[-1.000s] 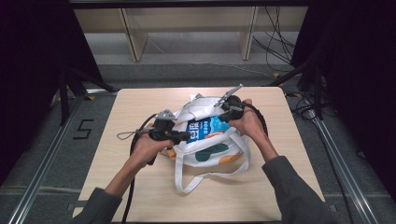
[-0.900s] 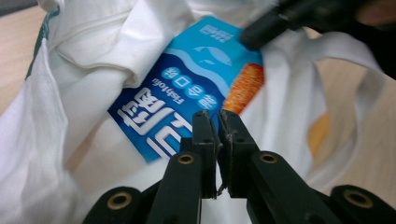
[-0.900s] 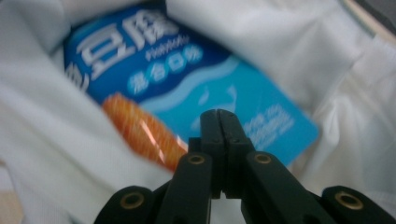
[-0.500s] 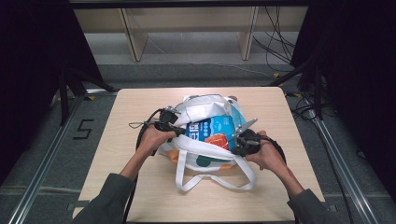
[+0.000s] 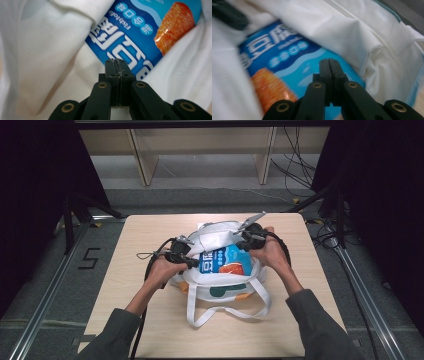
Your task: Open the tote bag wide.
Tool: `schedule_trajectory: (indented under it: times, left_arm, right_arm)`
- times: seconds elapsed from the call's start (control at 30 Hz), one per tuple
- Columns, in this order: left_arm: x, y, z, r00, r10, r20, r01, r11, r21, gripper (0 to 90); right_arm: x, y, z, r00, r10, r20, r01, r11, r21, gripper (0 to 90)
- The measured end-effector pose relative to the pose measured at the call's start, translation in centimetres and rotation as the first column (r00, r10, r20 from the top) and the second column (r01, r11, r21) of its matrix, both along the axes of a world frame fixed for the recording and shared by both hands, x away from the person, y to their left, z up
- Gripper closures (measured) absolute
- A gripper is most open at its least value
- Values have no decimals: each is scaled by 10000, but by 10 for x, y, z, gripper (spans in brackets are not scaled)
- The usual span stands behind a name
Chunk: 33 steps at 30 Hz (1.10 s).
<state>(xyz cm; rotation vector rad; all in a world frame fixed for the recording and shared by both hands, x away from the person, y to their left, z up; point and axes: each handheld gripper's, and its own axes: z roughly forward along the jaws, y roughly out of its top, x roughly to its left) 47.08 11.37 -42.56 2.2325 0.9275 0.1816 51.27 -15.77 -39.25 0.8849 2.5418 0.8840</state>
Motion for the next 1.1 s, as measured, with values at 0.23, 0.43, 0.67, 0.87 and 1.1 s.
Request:
schedule_trajectory:
  times: [0.23, 0.43, 0.67, 0.87, 1.1]
  left_arm:
    - [-20, 10, -11, 9952, -909, -361, 946, 9883, 1194, 895]
    - [-33, 32, -17, 9930, -1079, -480, 1117, 9902, 843, 896]
    - [-15, 10, 16, 9978, -631, 212, 626, 9978, 210, 846]
    - [26, -37, 26, 9991, -406, -90, 412, 9961, 780, 831]
    - [64, -57, 7, 9973, 631, -388, -577, 9901, 1280, 869]
  right_arm:
    - [47, 19, -28, 9916, -1218, -446, 1146, 9838, -1381, 900]
    - [68, 13, -50, 9703, -2233, -928, 2059, 9642, -1670, 900]
    - [34, 6, -2, 9936, -1121, -99, 1119, 9935, -189, 900]
    - [-15, 9, -4, 9965, 325, -770, -319, 9995, 79, 900]
    - [-51, -4, -20, 9839, 1365, -1152, -1398, 9899, -212, 900]
